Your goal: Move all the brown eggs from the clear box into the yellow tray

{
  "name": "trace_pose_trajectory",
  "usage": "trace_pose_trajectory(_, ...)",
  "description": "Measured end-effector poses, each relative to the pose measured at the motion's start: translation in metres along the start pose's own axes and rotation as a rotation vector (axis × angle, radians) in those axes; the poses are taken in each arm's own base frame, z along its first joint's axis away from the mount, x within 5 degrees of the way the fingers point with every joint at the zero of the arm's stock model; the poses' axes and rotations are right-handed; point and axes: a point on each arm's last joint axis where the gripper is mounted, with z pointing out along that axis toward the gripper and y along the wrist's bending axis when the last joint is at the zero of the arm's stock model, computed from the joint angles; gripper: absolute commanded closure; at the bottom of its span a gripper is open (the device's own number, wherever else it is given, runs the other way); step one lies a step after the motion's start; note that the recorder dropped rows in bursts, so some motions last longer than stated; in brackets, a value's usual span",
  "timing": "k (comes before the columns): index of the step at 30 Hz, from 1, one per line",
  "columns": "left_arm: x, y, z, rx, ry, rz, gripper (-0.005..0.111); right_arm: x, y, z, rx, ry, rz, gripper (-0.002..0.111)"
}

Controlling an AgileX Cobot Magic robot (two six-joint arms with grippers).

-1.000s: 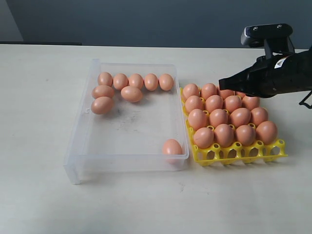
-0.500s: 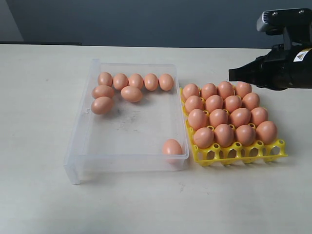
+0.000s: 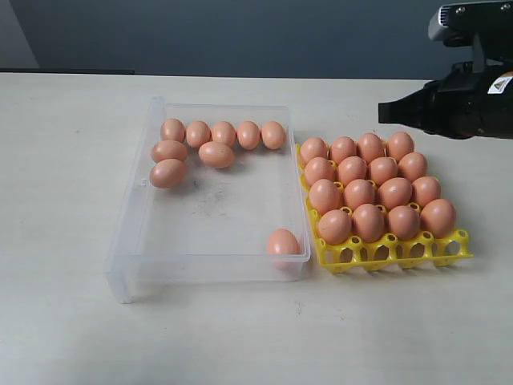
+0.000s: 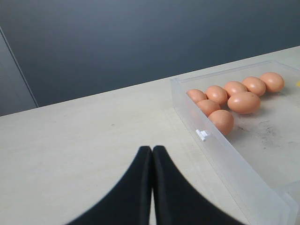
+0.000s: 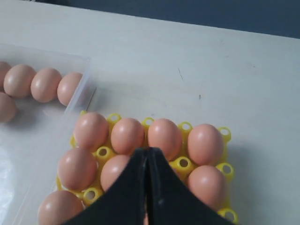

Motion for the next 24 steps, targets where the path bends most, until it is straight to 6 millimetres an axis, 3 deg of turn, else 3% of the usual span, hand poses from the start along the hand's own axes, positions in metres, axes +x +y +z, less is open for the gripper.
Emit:
trace_pose_trajectory(2, 0.000, 0.000, 0.000, 0.000, 0.000, 0.000, 0.106, 0.001, -0.002, 0.013, 0.013, -0.011, 0.005, 0.109)
trace_pose_trajectory(8, 0.000, 0.000, 0.000, 0.000, 0.000, 0.000, 0.106, -0.004, -0.004, 0.102, 0.023, 0.092, 0.011, 0.109)
trace_pose_trajectory(10, 0.000, 0.000, 0.000, 0.000, 0.000, 0.000, 0.106, -0.015, -0.002, 0.134, 0.010, 0.127, 0.012, 0.109)
trace_pose_trajectory(12, 0.000, 0.000, 0.000, 0.000, 0.000, 0.000, 0.106, -0.014, -0.001, 0.151, -0.007, 0.201, 0.013, 0.109)
trace_pose_trajectory(24, 0.000, 0.000, 0.000, 0.000, 0.000, 0.000, 0.106, -0.005, 0.000, 0.155, -0.025, 0.330, -0.031, 0.109)
